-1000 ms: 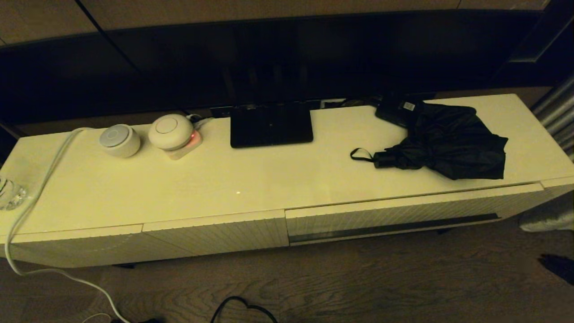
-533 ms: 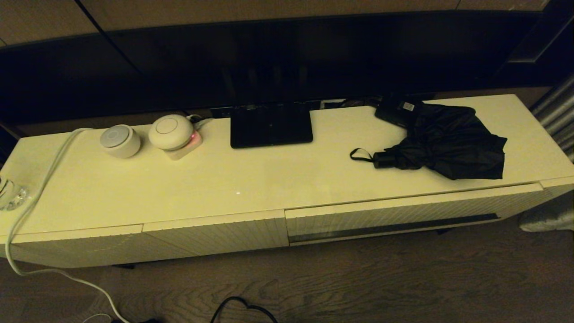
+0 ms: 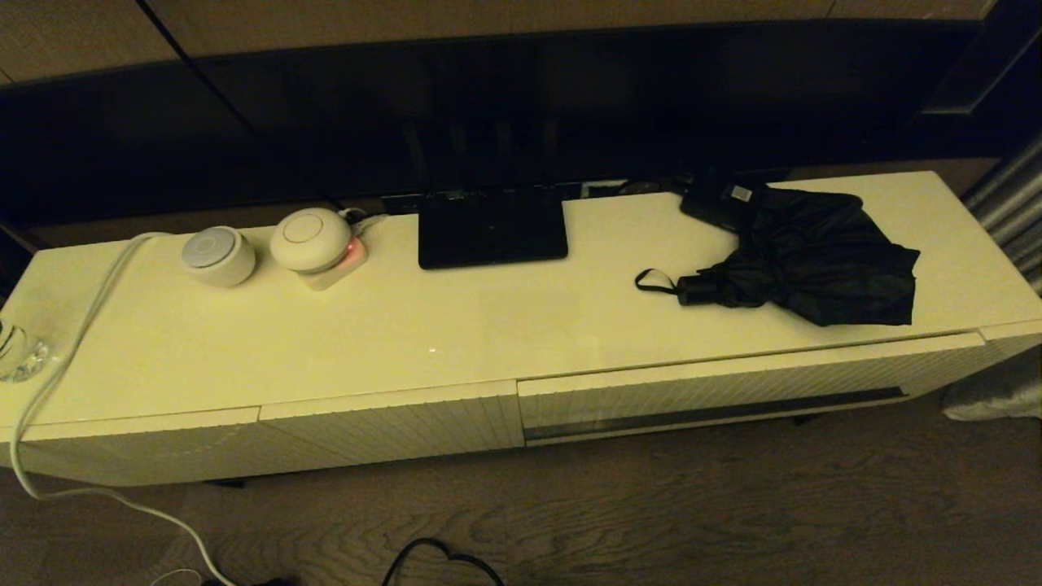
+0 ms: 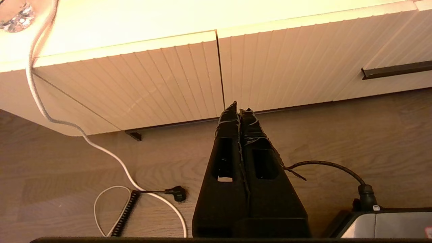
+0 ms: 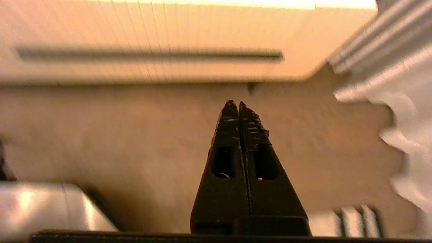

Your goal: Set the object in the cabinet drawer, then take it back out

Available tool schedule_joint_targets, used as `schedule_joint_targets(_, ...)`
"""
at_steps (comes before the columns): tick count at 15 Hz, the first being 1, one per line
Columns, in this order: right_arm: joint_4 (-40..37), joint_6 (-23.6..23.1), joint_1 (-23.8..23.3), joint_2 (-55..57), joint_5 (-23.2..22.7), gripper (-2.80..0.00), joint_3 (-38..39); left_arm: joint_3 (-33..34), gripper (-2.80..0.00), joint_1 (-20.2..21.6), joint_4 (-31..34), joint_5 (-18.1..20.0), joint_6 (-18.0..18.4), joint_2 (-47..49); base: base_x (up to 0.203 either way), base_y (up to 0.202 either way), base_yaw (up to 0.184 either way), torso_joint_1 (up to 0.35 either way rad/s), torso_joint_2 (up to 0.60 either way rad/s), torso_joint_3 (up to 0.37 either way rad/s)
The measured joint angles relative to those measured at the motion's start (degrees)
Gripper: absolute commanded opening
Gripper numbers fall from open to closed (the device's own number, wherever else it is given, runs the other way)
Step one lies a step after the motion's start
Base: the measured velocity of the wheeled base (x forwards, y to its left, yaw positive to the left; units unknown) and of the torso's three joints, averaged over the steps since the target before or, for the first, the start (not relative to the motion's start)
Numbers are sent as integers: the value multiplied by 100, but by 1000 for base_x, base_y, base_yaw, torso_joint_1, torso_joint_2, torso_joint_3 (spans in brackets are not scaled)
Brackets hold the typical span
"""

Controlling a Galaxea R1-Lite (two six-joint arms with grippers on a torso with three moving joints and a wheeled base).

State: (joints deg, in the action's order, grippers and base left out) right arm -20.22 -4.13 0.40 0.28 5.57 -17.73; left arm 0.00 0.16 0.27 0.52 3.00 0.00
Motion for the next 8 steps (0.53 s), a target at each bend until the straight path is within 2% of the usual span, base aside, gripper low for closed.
schedule_joint_targets(3, 671, 9, 0, -39, -176, -280, 432, 0, -280, 0, -2, -1, 2, 0, 0, 0, 0, 0, 0, 0)
schedule_joint_targets(6, 1917, -197, -7, -46, -601, -280, 1280, 0, -280, 0, -2, 0, 2, 0, 0, 0, 0, 0, 0, 0)
schedule_joint_targets(8, 2494, -111, -6, -46, -799, -280, 1648, 0, -280, 0, -2, -1, 2, 0, 0, 0, 0, 0, 0, 0)
